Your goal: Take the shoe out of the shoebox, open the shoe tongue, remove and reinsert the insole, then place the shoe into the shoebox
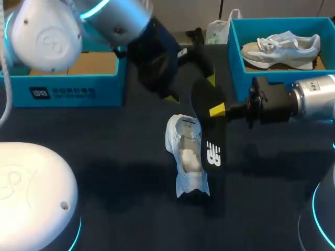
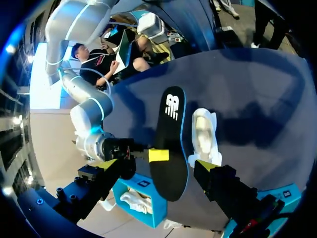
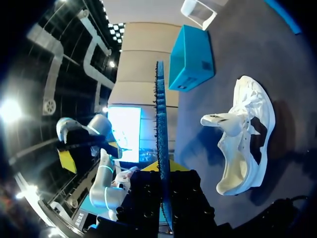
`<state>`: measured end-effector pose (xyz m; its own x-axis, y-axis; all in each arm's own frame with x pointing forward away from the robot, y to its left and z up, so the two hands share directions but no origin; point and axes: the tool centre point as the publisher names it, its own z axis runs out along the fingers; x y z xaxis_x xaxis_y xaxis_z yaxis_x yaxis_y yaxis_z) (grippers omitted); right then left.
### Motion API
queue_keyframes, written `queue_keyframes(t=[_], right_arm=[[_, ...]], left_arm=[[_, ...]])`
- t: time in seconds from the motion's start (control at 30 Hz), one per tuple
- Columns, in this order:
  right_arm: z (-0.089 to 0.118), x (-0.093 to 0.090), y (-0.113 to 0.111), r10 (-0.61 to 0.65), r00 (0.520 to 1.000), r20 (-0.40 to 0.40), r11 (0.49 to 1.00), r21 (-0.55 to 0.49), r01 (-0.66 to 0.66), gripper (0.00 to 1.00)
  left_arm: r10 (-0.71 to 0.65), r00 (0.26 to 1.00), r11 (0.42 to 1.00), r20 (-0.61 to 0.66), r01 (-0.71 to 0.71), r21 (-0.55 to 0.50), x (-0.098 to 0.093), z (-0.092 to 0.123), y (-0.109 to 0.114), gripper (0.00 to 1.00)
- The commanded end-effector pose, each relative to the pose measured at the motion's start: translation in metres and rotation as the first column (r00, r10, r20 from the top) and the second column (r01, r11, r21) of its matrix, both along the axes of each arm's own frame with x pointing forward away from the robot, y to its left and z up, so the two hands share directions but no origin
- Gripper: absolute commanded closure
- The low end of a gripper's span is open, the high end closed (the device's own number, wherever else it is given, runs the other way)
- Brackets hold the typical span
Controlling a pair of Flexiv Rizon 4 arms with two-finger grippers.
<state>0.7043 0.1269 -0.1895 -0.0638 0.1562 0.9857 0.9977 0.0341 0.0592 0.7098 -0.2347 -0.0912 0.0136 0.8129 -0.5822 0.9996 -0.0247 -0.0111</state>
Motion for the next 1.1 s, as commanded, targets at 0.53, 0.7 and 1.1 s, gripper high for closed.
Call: queue_keyframes(t=[0.53,0.7,1.1], right_arm=[[0.003,-0.005,0.007,0.016,1.000,-0.006,1.000,-0.015,-0.016,1.00],[0.002,-0.003,0.011,0.029,1.000,-0.012,1.000,-0.013,-0.029,1.00],[0.006,-0.006,0.005,-0.010,1.000,-0.023,0.999,-0.033,0.009,1.00]], left_arm=[[0.006,0.999,0.838,0.047,-0.031,0.545,0.014,0.009,-0.030,0.00],[0.008,1.000,0.820,0.028,-0.022,0.573,0.012,0.007,-0.036,0.00],[0.037,0.999,0.802,-0.017,-0.019,0.597,0.005,-0.006,-0.023,0.00]])
